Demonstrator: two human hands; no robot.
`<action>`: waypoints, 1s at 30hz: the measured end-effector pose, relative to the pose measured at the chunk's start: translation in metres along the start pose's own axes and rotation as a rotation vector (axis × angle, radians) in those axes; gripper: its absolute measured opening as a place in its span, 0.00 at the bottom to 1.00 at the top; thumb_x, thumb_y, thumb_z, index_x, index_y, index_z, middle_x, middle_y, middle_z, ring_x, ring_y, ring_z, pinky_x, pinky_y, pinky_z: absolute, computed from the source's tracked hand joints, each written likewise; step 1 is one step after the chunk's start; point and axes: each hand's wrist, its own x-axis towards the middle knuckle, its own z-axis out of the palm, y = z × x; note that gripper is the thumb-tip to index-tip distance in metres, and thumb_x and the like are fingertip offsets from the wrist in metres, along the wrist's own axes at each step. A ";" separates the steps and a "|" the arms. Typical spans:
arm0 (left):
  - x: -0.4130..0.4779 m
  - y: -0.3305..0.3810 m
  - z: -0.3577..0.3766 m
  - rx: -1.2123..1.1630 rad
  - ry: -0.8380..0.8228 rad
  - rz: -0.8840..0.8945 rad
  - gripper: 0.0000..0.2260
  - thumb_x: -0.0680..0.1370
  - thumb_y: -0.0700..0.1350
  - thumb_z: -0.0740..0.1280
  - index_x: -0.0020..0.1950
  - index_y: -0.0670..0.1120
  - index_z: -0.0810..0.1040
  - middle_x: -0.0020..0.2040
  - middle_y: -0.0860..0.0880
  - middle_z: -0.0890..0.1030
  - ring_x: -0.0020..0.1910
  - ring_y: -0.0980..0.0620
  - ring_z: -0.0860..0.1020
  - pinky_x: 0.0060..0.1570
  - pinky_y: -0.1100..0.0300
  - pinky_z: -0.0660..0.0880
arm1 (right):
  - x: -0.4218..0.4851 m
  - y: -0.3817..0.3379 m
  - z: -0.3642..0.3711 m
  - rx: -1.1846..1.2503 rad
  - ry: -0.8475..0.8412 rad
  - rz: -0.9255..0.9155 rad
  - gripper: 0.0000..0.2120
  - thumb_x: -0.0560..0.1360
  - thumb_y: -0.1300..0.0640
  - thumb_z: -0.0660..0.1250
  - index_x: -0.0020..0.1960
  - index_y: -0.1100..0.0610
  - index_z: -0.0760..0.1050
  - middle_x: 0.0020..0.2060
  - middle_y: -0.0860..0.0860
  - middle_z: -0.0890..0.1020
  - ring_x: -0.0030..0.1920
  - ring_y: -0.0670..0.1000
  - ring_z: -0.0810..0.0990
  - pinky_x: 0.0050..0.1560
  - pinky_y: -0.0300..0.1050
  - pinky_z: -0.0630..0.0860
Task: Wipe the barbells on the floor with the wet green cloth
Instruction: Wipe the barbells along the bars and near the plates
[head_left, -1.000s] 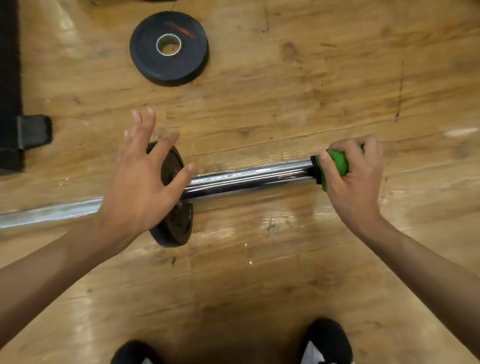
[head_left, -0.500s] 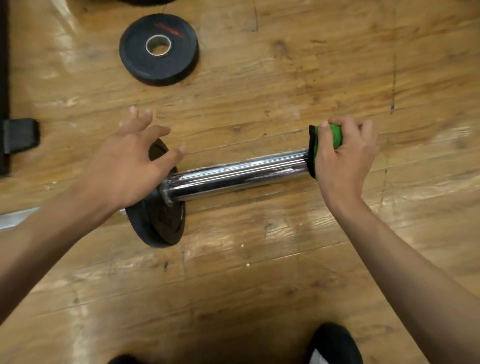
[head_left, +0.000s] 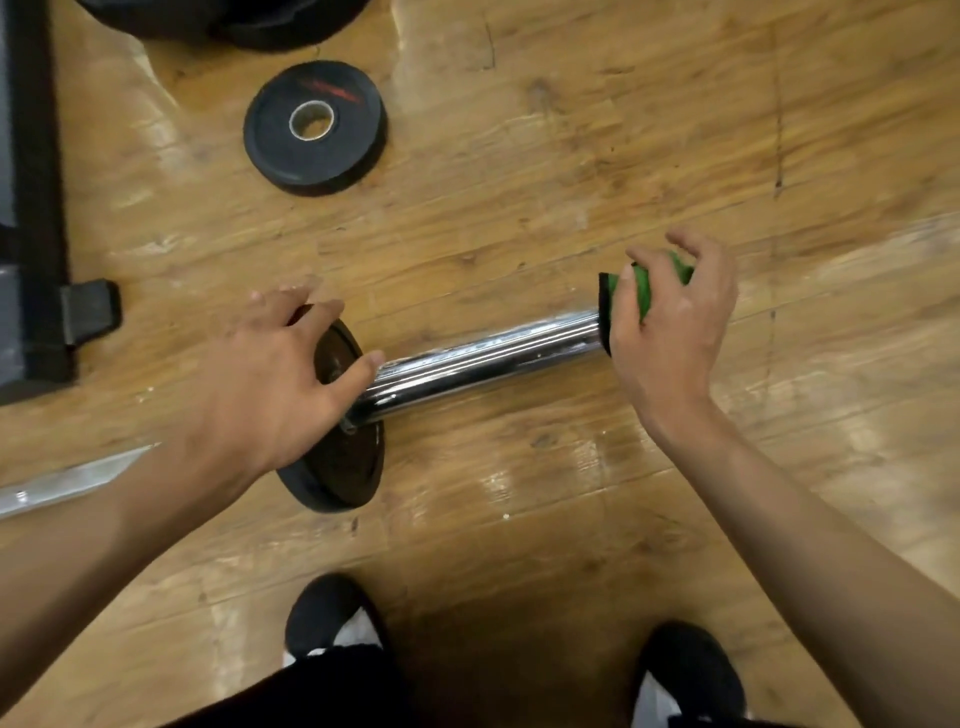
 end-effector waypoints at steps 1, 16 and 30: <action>-0.002 -0.001 0.001 0.016 0.004 0.016 0.40 0.75 0.72 0.52 0.75 0.46 0.75 0.77 0.39 0.71 0.76 0.33 0.67 0.71 0.36 0.69 | -0.003 0.001 0.001 -0.018 0.011 -0.016 0.12 0.83 0.56 0.64 0.59 0.60 0.83 0.60 0.61 0.79 0.61 0.63 0.77 0.62 0.59 0.72; -0.013 -0.004 0.016 0.010 0.023 0.249 0.38 0.75 0.69 0.52 0.71 0.43 0.78 0.75 0.36 0.72 0.72 0.33 0.71 0.70 0.41 0.68 | -0.018 0.007 -0.041 -0.327 -0.409 -0.149 0.25 0.86 0.49 0.51 0.78 0.61 0.69 0.74 0.58 0.74 0.80 0.58 0.62 0.82 0.56 0.45; -0.006 -0.005 0.013 0.045 0.040 0.203 0.37 0.76 0.69 0.54 0.70 0.42 0.78 0.75 0.38 0.72 0.72 0.35 0.72 0.70 0.41 0.70 | -0.032 -0.045 -0.014 -0.162 -0.291 -0.076 0.20 0.86 0.53 0.56 0.65 0.63 0.80 0.72 0.61 0.76 0.78 0.60 0.68 0.81 0.58 0.53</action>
